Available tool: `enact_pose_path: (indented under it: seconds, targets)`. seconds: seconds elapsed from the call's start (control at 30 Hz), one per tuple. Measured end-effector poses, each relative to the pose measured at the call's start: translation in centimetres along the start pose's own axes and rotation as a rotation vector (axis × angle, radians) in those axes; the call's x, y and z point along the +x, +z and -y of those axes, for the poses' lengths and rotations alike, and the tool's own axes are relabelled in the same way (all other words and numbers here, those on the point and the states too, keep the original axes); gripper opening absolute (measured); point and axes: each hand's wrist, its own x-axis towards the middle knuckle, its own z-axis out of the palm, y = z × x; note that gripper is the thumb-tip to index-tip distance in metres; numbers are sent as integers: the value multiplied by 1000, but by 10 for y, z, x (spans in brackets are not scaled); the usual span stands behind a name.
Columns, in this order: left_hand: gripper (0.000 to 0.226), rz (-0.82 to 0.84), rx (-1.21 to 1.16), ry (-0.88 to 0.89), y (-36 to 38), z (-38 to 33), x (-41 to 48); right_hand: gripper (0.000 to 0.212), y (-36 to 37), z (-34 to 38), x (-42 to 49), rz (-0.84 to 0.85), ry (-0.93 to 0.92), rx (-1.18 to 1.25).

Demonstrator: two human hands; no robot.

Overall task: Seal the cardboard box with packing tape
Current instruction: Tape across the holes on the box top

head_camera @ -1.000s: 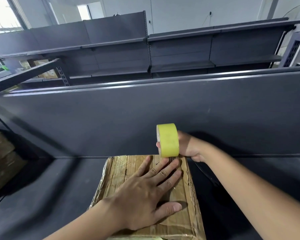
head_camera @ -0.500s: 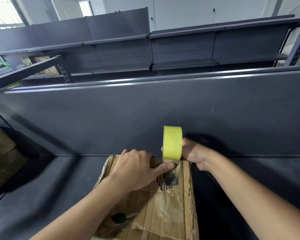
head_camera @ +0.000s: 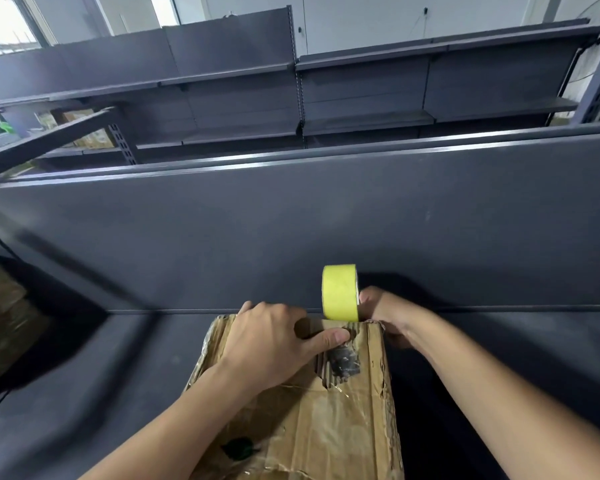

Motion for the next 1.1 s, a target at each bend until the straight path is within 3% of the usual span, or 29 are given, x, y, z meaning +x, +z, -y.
enact_pose_path:
  seconds: [0.07,0.2,0.33,0.43,0.47,0.5,0.57,0.63,0.77,0.87,1.1]
  targets:
    - [78,-7,-11,2,-1,0,0,11,2,-3,1,-6,34,38]
    - [73,-40,-62,26,-2,1,-2,53,2,-15,-2,40,78,42]
    - [85,-117,-80,70,-1,9,0,31,7,-14,-14,93,28,140]
    - [85,-300,-56,129,-13,17,-2,9,10,5,-29,50,-82,307]
    - [82,-371,-22,152,-20,16,-5,14,9,13,-30,40,-121,324]
    - [78,-452,8,177,-26,13,-9,22,7,24,-34,16,-164,306]
    - [71,-641,35,237,-34,3,-19,14,2,49,-39,-95,-295,112]
    - [67,-805,66,297,-35,-5,-30,28,-4,76,-50,-180,-455,-47]
    - [64,-974,69,315,-14,-3,-50,47,-7,102,-78,-152,-681,-171]
    - [65,-942,23,239,8,-7,-71,35,6,89,-84,-145,-673,-187]
    - [64,-674,26,151,4,-23,-110,7,20,67,-101,-109,-630,-568]
